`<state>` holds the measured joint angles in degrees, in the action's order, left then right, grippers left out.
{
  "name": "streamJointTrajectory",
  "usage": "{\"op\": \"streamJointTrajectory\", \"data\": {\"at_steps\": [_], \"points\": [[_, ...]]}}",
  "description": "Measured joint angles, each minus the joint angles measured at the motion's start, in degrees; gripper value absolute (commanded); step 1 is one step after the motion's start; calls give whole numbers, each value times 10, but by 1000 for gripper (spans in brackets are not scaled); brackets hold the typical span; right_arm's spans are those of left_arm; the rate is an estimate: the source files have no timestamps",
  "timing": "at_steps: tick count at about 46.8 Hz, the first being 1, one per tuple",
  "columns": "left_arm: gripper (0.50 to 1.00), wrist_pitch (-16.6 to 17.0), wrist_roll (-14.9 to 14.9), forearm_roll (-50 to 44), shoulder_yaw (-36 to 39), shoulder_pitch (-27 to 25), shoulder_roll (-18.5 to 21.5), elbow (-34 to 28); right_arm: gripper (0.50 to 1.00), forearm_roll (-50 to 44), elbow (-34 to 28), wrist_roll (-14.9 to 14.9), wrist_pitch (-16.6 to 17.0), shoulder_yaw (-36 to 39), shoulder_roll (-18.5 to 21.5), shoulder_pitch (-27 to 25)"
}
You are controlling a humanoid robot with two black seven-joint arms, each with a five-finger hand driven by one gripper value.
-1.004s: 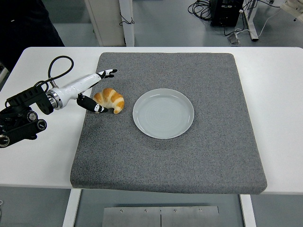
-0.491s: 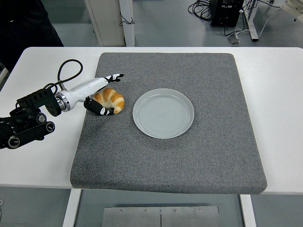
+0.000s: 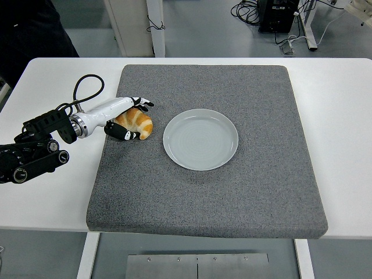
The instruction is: Place the bread on the plate
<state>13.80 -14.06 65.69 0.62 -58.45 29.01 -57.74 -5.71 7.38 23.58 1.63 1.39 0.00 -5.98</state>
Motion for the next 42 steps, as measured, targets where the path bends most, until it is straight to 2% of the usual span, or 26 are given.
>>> {"op": "streamJointTrajectory", "data": {"at_steps": [10,17,42], "points": [[599,0,-5,0,0,2,-3,0,1000,0,0,0,0,0,0,0],[558,0,-6,0,0,1,-3,-1,1000,0,0,0,0,0,0,0],[560,-12,-8,-5,-38,-57,9,-1,1000,0,0,0,0,0,0,0]]}}
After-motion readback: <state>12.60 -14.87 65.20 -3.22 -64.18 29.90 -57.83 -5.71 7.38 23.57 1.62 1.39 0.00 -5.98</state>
